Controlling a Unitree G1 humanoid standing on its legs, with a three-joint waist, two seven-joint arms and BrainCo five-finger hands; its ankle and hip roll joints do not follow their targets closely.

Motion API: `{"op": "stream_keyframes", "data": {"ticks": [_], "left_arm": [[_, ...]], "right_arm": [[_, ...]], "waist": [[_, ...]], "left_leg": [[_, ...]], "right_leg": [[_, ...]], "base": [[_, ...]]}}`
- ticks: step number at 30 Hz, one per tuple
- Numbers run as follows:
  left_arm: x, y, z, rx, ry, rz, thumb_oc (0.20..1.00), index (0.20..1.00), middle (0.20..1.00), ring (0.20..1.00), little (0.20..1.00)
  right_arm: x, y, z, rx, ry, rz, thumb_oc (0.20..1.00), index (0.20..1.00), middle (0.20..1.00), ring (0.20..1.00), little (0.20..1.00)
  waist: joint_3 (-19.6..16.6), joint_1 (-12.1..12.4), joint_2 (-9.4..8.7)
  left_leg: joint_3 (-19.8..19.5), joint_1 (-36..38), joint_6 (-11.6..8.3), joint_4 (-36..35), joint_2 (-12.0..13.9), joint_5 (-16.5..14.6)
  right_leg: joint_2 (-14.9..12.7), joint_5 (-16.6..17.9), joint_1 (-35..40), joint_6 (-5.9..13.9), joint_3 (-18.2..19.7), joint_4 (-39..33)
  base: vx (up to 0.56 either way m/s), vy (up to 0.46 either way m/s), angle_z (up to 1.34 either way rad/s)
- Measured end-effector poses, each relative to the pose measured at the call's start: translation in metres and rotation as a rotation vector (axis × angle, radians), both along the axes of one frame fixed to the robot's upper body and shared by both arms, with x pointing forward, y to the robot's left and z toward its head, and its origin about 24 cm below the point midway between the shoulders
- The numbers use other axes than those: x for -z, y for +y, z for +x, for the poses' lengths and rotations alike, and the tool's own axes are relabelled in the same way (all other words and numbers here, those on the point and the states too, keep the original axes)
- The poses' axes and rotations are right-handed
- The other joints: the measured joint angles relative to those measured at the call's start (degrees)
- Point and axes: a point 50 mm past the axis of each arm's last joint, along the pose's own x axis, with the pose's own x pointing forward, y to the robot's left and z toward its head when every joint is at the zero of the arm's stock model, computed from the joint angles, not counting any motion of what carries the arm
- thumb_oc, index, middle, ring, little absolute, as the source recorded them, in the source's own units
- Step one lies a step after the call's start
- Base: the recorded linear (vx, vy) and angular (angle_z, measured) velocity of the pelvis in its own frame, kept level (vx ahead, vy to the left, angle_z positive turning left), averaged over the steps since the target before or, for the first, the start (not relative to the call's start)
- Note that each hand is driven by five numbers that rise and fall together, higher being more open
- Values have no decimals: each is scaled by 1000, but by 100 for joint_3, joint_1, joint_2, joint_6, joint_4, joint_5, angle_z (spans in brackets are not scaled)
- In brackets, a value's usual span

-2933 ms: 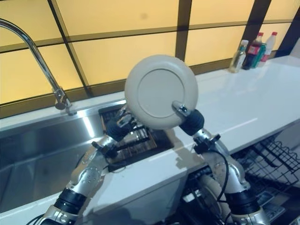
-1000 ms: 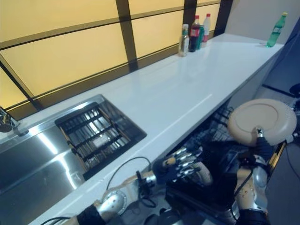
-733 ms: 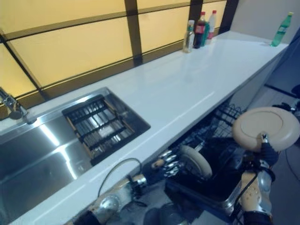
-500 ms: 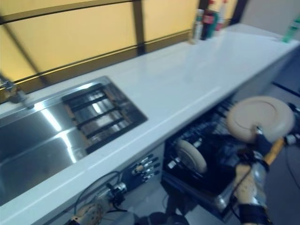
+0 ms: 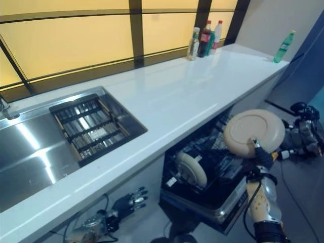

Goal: Pick up plates and place into dishwasher.

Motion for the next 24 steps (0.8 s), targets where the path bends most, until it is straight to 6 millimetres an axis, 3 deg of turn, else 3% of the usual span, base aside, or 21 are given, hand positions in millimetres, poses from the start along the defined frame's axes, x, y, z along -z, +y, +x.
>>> {"op": "stream_keyframes", "data": {"ticks": [5,9,12,18,24], "left_arm": [[23,27,-37,2,94,167,1000,1000,1000,1000,1000],[37,47,-68,64,164,326,1000,1000,1000,1000,1000],[40,59,-83,103,172,429,1000,1000,1000,1000,1000],[39,79,-88,4,182,495,1000,1000,1000,1000,1000],[34,83,-82,-47,156,443,1000,1000,1000,1000,1000]], "right_arm": [[15,-11,-8,-90,130,-166,200,200,200,200,200],[22,-29,-13,-91,237,-282,200,200,200,200,200],[28,-30,-15,-109,297,-339,200,200,200,200,200],[37,-14,-3,-222,359,-451,200,200,200,200,200],[65,-32,-21,-210,578,-555,200,200,200,200,200]], "waist": [[-55,96,179],[-33,215,134],[57,317,66],[317,412,11],[496,607,46]], "left_leg": [[-208,-71,-217,90,374,-121],[-288,-95,-334,105,477,-89],[-297,-156,-368,146,477,-88],[-370,-288,-335,313,399,-104],[-487,-370,-287,429,354,-129]], "right_leg": [[374,-196,100,-240,-328,-15],[463,-236,182,-350,-521,-24],[449,-238,180,-352,-622,-19],[322,-239,177,-251,-703,1],[275,-240,211,-228,-800,6]], "base": [[156,-127,18],[73,-84,23],[-4,-50,16],[2,-32,10],[28,-18,12]]}}
